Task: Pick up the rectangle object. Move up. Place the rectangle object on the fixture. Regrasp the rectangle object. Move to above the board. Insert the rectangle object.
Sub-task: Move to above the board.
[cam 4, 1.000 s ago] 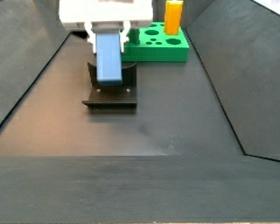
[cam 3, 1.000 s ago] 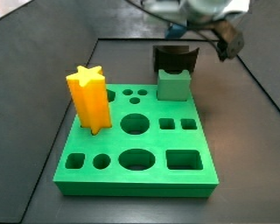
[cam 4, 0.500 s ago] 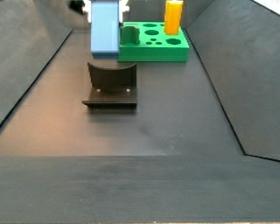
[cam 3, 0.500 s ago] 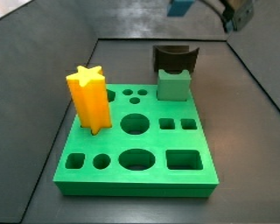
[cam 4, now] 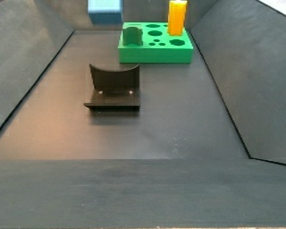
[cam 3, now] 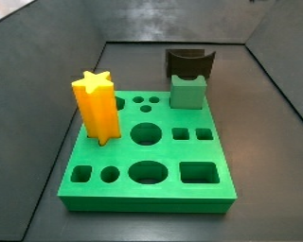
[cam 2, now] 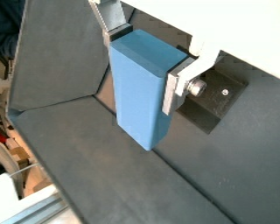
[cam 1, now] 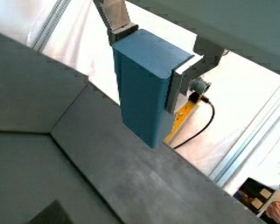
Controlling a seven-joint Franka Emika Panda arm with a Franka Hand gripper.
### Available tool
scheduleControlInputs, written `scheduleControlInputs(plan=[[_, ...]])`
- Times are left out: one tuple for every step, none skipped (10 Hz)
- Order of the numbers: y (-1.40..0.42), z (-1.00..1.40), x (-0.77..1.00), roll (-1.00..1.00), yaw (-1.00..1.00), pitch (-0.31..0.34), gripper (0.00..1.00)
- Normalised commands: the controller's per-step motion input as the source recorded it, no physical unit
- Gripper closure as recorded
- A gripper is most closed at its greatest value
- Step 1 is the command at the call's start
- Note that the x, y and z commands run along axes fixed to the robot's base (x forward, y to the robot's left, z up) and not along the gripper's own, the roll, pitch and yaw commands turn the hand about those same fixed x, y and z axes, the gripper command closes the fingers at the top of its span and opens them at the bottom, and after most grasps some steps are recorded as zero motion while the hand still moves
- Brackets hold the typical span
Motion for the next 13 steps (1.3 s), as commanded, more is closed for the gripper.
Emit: scheduleControlInputs(plan=[[-0.02, 0.27, 0.01, -0.05, 0.11, 0.133, 1.00], [-1.00, 0.32, -0.50, -1.00, -0.04, 0.027, 1.00], [-1.00, 0.31, -0.51, -1.00, -0.04, 0.013, 1.00], [-1.00, 0.32, -0.53, -1.00, -0.04, 0.007, 1.00], [-1.00, 0.31, -0.54, -1.00, -0.04, 0.003, 1.00], [-1.00, 0.31, -0.54, -1.00, -0.04, 0.004, 1.00], [-1.00, 0.32, -0.55, -1.00, -0.04, 0.007, 1.00], [-1.00, 0.32, -0.56, -1.00, -0.04, 0.003, 1.00], [-1.00, 0.32, -0.58, -1.00, -0.04, 0.004, 1.00], [-1.00, 0.32, -0.59, -1.00, -0.04, 0.002, 1.00], [-0.78, 0.25, -0.49, -1.00, -0.04, -0.003, 1.00], [-0.59, 0.18, -0.38, -1.00, -0.04, -0.003, 1.00], [-0.20, 0.07, -0.17, -0.89, -0.03, -0.011, 1.00]])
